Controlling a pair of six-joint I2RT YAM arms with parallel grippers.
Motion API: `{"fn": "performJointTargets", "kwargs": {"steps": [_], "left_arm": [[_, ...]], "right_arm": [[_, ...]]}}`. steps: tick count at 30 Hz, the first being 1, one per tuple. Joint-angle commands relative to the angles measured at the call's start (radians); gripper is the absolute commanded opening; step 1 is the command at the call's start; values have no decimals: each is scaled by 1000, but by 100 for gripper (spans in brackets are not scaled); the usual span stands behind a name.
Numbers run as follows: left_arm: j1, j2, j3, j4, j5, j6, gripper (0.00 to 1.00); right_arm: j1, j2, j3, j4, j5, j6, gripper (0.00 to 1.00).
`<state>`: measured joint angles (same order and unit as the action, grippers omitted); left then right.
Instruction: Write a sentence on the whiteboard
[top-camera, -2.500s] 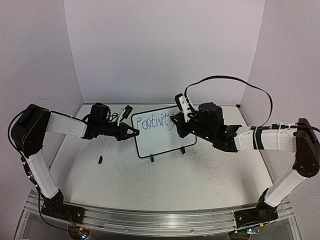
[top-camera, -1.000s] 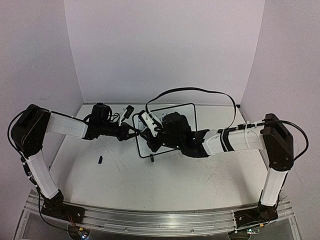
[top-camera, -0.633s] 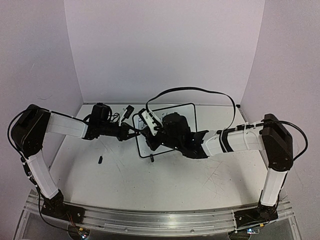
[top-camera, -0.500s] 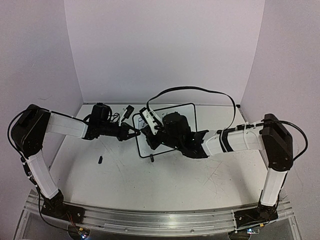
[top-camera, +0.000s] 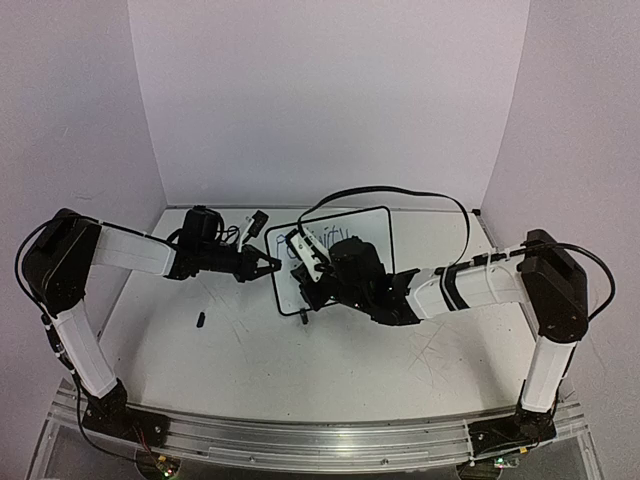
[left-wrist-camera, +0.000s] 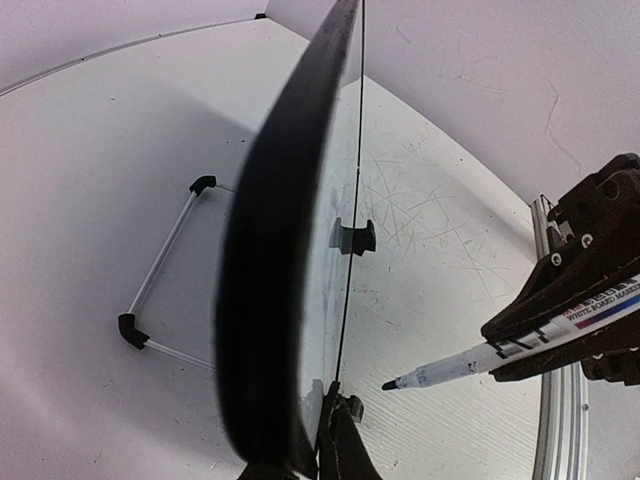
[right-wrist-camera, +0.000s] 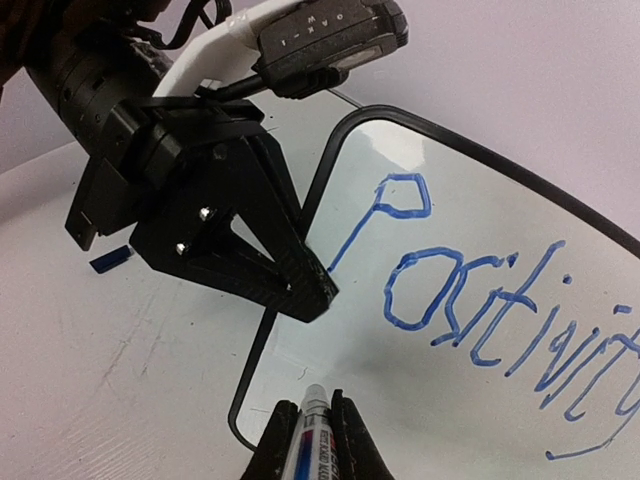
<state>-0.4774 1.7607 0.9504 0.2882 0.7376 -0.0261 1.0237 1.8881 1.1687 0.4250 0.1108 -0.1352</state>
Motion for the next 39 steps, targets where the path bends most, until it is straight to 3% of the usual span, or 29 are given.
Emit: {"fn": "performJointTargets", "kwargs": {"steps": [1, 39], "left_arm": [[25, 9, 12, -44, -275, 74, 0], [24, 10, 19, -58, -268, 81, 0]], "right_arm": [[5, -22, 27, 39, 3, -17, 0], [5, 103, 125, 41, 67, -9, 0]]}}
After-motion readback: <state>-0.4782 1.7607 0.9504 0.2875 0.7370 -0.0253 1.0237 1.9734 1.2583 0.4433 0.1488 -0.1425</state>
